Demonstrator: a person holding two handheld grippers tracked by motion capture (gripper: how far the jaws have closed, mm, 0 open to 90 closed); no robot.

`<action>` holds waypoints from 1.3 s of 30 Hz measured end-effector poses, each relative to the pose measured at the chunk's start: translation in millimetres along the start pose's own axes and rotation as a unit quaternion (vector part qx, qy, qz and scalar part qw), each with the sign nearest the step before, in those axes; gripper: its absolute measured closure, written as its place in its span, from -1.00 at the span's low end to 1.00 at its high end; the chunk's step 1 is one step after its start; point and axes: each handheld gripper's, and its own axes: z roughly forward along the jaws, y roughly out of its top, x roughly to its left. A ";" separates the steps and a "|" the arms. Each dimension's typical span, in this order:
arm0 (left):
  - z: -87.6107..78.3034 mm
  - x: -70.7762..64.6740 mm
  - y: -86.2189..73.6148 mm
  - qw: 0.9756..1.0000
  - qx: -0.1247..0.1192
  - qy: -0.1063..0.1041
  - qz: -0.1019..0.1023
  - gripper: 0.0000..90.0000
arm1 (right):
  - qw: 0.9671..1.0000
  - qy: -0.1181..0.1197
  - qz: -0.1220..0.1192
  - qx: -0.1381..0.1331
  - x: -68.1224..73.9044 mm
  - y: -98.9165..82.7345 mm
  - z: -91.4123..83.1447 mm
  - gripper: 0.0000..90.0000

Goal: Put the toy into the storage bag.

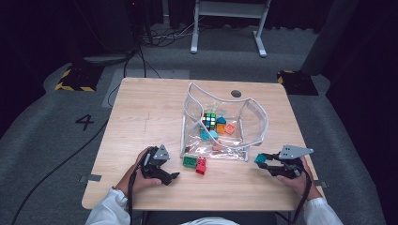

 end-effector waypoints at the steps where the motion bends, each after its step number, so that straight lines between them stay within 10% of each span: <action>1: 0.0 0.0 0.0 1.000 0.000 0.000 0.000 -0.91 | 1.000 -0.006 0.001 -0.002 -2.5 0.3 -2.1 0.32; 13: 0.0 0.0 0.0 1.000 0.000 0.000 0.000 -0.91 | 0.998 -0.045 0.021 -0.028 -31.1 15.2 -25.6 0.32; 39: 0.0 0.0 0.0 1.000 0.000 0.000 0.000 -0.91 | 0.993 -0.086 -0.008 -0.081 -69.5 116.9 -63.0 0.32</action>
